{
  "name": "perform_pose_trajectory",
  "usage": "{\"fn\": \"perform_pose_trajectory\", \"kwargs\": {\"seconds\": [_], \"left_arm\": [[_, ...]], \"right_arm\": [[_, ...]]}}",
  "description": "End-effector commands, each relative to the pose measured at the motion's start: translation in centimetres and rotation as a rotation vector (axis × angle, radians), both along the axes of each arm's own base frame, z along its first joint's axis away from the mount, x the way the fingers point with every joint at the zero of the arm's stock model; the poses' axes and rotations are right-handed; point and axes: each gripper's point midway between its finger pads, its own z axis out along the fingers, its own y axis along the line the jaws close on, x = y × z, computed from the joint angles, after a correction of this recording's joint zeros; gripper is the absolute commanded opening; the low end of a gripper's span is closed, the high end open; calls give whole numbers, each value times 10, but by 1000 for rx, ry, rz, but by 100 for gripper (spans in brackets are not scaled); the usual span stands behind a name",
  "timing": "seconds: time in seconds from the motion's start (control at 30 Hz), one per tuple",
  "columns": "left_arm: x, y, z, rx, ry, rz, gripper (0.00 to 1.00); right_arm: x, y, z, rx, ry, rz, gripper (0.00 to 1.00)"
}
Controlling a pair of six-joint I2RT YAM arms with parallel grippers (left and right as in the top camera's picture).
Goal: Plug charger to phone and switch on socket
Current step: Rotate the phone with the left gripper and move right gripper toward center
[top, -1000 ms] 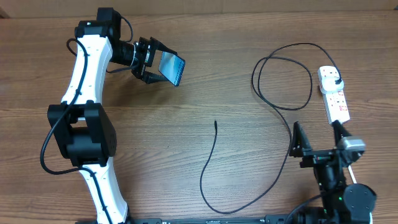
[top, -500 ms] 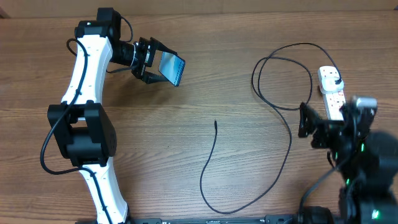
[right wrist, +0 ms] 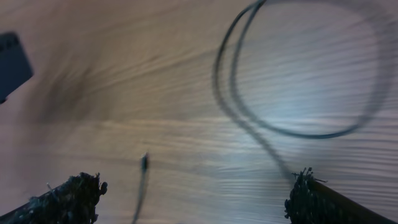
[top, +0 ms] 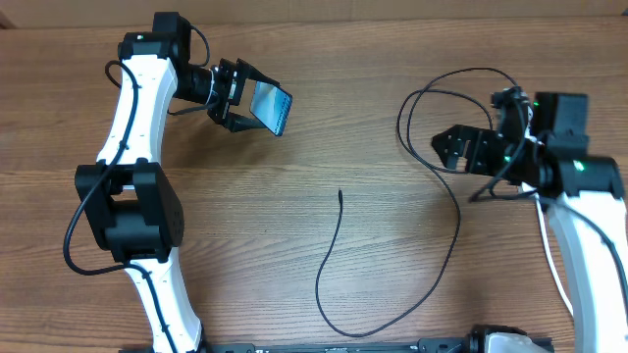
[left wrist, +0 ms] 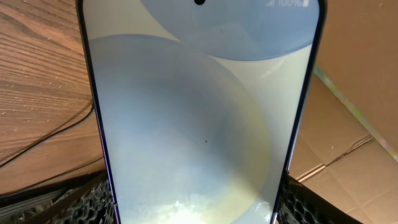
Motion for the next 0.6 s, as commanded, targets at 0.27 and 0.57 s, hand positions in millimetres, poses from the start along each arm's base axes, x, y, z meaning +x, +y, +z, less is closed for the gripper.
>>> {"fn": "perform_pose_trajectory", "kwargs": {"seconds": [0.27, 0.57], "left_arm": [[2, -9, 13, -27, -50, -30, 4], [1, -5, -9, 122, -5, -5, 4]], "right_arm": [[20, 56, -16, 447, 187, 76, 100], [23, 56, -21, 465, 214, 54, 100]]}}
